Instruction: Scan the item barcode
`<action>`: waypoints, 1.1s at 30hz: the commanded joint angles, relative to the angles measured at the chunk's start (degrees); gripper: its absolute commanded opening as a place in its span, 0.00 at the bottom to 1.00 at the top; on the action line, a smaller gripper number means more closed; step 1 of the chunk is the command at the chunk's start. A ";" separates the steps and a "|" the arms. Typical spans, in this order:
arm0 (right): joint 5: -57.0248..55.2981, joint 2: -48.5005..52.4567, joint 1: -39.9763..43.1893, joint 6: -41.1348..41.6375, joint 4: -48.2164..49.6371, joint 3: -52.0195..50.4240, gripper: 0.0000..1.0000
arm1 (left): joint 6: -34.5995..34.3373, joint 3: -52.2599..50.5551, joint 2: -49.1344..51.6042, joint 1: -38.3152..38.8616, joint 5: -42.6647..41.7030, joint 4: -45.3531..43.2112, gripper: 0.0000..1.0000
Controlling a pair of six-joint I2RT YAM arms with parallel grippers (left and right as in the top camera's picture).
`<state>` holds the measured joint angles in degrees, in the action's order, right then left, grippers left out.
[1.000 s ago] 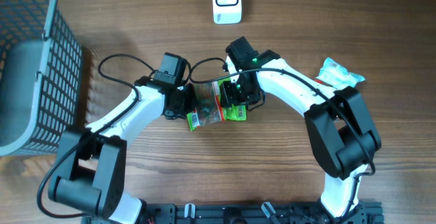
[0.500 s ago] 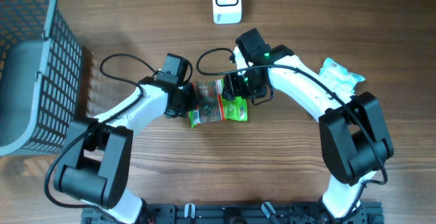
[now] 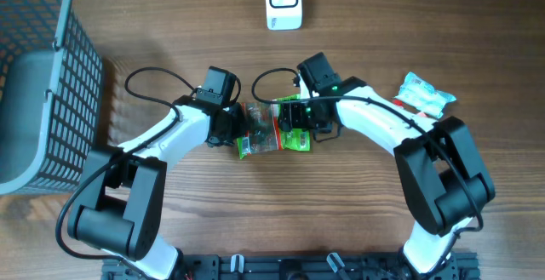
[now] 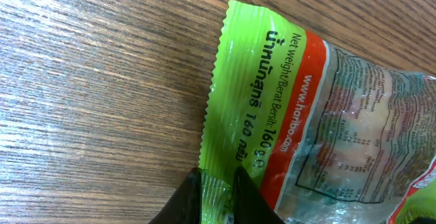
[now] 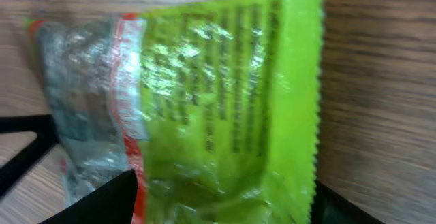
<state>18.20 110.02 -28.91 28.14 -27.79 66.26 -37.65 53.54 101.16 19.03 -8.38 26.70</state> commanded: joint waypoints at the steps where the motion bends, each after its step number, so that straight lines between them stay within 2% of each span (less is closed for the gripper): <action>1: 6.01 0.37 -2.16 2.47 4.59 -3.45 0.75 | -0.59 -1.90 3.98 0.48 1.40 0.00 0.14; 5: 13.49 0.37 -3.30 2.49 8.81 -3.45 0.76 | -0.59 -1.90 3.98 0.59 1.42 -0.37 0.14; 8: 14.91 0.37 -3.50 4.55 9.84 -3.45 0.76 | -0.59 -1.90 3.98 0.63 1.42 -0.37 0.14; 10: 14.91 0.37 -3.50 5.99 11.34 -3.89 0.72 | -0.59 -1.90 3.98 0.63 1.40 -0.37 0.14; 13: 15.32 0.39 -3.50 8.37 14.56 -4.98 0.57 | -0.59 -1.90 3.98 0.63 1.40 -0.39 0.14; 20: 20.13 0.39 -3.50 10.99 24.92 -9.77 0.55 | -0.59 -1.90 3.98 0.63 1.40 -0.37 0.15; 22: 22.80 0.39 -3.50 10.86 27.93 -10.40 0.48 | -0.59 -1.90 3.98 0.63 1.40 -0.37 0.15; 26: 24.28 0.39 -3.37 10.12 30.36 -10.47 0.09 | -0.57 -1.90 3.98 0.63 1.42 -0.35 0.15; 27: 24.28 0.39 -3.32 8.68 30.36 -10.47 0.04 | -0.57 -1.90 3.98 0.63 1.42 -0.35 0.15; 33: 24.28 0.37 -3.26 1.46 30.32 -10.47 0.12 | -0.09 -1.62 3.28 0.22 1.42 0.17 0.11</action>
<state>37.93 109.82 -31.31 34.30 2.04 55.51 -37.65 53.54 101.21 19.03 -7.44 26.06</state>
